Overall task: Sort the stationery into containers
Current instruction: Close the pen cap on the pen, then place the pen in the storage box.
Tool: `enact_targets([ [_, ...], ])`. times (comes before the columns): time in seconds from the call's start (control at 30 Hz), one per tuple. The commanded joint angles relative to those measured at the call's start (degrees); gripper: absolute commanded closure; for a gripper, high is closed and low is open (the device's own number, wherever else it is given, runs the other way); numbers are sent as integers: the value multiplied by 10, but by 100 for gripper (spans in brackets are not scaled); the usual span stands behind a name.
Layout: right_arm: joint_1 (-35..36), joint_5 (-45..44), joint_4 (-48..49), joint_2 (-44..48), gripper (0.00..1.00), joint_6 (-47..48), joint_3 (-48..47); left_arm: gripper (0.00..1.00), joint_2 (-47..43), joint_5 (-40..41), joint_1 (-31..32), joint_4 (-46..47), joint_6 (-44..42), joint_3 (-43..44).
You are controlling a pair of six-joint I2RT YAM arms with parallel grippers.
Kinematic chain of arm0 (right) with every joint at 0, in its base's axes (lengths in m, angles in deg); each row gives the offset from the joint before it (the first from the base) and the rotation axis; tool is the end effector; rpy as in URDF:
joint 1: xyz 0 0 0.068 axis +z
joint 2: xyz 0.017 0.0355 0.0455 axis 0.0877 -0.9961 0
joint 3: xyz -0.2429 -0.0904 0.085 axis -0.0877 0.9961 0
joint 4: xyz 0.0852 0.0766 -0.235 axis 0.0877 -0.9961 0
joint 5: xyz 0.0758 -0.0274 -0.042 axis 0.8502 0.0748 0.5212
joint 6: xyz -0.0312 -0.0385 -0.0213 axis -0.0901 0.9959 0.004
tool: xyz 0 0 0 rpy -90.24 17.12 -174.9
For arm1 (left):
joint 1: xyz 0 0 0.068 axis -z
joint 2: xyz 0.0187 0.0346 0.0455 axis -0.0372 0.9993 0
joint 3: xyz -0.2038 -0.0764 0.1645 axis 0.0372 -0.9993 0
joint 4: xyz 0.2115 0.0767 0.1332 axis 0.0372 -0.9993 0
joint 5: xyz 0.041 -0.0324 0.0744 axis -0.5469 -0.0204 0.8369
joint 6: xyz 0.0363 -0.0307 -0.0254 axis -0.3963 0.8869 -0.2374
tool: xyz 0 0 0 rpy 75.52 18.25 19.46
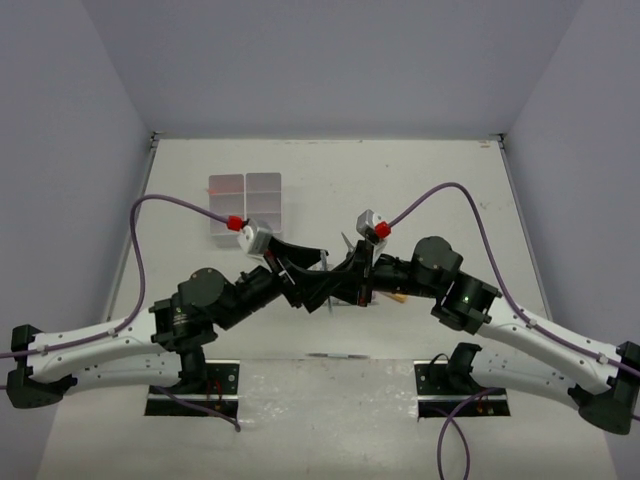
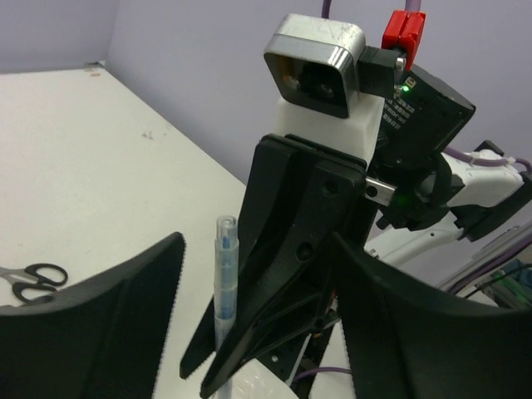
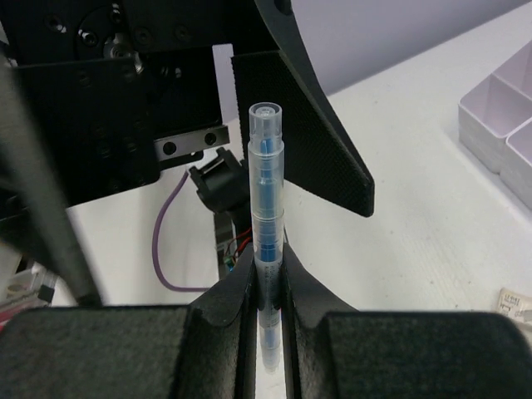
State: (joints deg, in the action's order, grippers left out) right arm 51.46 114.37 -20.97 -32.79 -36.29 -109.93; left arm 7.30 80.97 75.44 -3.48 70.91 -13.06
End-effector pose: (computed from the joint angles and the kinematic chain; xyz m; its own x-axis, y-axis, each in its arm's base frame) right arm 0.1044 0.1847 0.3528 -0.3917 0.0253 -0.9198 -0.9072 0.1564 0.3906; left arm 0.0644 -0.1789 0.3708 -0.3807 -0.4093 -0.8292 0.7460 0.3939 -0.5369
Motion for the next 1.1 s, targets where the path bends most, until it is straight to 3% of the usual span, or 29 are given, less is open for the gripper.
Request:
enact_targets([
  [0.0,-3,-30,56,7,100,-11,13,15,-6,1,9,-45,-10,45],
  [0.1,-3,-20,59,20,100,-20,24,0,-24,77,9,-80,3,71],
  [0.27,-2,-18,50,34,100,-26,26,3,-29,139,9,-107,21,79],
  [0.5,-1,-9,34,39,100,-25,19,63,-8,127,9,-93,14,91],
  [0.67,-1,-14,28,37,100,-25,18,59,9,64,9,-64,-10,93],
  [0.8,-1,-19,24,39,100,-24,12,32,22,26,9,-69,-18,86],
  [0.87,-1,-25,19,41,100,-24,8,31,24,24,9,-74,-17,79],
  [0.97,-2,-26,9,42,100,-21,2,36,20,19,9,-70,-11,57],
  [1.0,-2,-24,8,43,100,-20,1,43,21,18,9,-71,-11,54],
  [1.03,-2,-22,7,43,100,-19,-1,60,23,18,9,-72,-10,54],
  [1.07,-1,-21,7,42,100,-19,-1,63,26,18,9,-74,-10,55],
])
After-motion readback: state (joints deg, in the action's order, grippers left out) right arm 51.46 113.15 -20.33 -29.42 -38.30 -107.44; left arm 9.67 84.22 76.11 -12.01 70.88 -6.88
